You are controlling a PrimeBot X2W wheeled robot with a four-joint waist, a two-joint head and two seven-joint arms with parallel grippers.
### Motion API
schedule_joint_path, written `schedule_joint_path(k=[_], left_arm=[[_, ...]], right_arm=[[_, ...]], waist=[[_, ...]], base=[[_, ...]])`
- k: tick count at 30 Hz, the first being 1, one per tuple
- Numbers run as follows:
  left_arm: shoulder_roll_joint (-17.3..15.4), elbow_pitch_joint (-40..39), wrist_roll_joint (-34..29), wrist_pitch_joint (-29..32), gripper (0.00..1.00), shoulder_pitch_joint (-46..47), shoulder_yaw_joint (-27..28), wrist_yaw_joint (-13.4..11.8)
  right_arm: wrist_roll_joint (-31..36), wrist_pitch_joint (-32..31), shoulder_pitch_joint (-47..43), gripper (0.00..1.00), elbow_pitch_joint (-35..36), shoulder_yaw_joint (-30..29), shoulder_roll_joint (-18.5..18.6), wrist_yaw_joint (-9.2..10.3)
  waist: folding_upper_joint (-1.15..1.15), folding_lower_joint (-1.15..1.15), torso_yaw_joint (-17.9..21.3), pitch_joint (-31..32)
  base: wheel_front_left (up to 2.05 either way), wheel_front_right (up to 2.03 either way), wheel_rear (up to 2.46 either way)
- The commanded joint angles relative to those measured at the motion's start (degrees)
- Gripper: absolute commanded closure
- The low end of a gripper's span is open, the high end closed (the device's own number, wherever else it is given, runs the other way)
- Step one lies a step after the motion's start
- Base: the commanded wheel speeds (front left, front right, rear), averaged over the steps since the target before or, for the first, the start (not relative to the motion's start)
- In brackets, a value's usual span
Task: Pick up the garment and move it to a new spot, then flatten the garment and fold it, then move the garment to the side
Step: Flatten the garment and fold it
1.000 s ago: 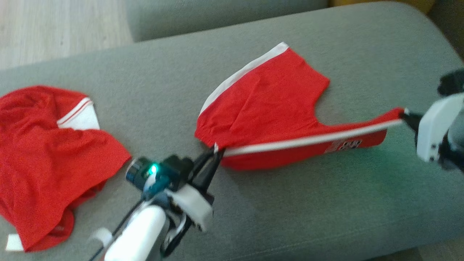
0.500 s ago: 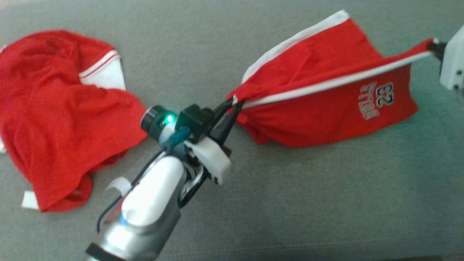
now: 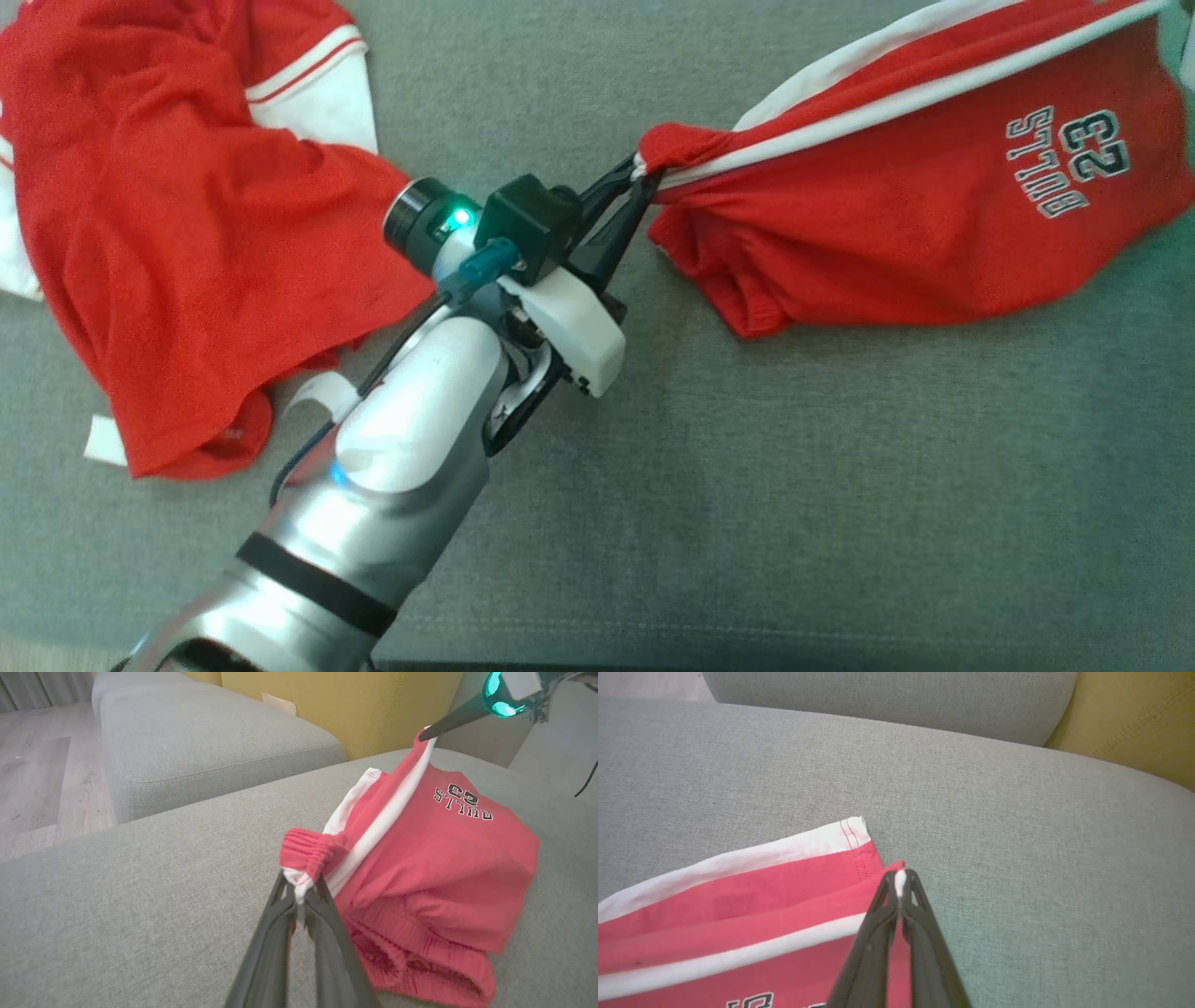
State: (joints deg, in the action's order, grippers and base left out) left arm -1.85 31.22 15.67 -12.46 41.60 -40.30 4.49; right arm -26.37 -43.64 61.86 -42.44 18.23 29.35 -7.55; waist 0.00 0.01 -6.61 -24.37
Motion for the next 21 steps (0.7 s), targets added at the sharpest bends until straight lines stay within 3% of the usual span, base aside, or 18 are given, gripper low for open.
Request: schedule_joint_path(k=[1,17,18,19,20,21], left_arm=[[-1.06,-1.29,1.55,-0.76,1.00,2.45,0.13,-0.84],[-1.03,1.06,8.22,-2.08,1.00,6.54,-8.05,-4.38],[-1.03,1.19,8.60,-2.13,0.71,6.77,-8.32,-4.63],[-1.03,1.46,9.27,-2.23,0.19,7.23,-8.73,-5.11],[-1.03,1.61,9.63,-2.27,0.01,7.40,-8.81,-5.34],[-1.03,1.77,9.85,-2.32,0.00,7.51,-8.92,-5.56]], right_arm=[[0.72,1.19,2.46,1.00,0.25,0.53,0.08,0.06],[-0.70,7.79,6.80,1.00,-7.51,4.59,-0.44,0.06],[-0.71,8.66,7.19,1.00,-7.96,4.60,-0.43,0.06],[-0.49,11.16,8.11,0.00,-8.59,4.73,-0.67,0.06],[-0.41,12.70,8.57,0.00,-8.82,4.77,-0.90,0.06],[-0.56,14.07,8.90,0.00,-9.21,4.71,-1.27,0.06]], waist=[[0.00,-0.01,-1.22,-1.53],[0.00,-0.01,-3.69,-3.15],[0.00,-0.01,-3.75,-3.24],[0.00,-0.01,-3.75,-3.49],[0.00,-0.01,-3.68,-3.61],[0.00,-0.01,-3.58,-3.65]], base=[[0.00,0.00,0.00],[0.00,0.00,0.00],[0.00,0.00,0.00],[0.00,0.00,0.00],[0.00,0.00,0.00],[0.00,0.00,0.00]])
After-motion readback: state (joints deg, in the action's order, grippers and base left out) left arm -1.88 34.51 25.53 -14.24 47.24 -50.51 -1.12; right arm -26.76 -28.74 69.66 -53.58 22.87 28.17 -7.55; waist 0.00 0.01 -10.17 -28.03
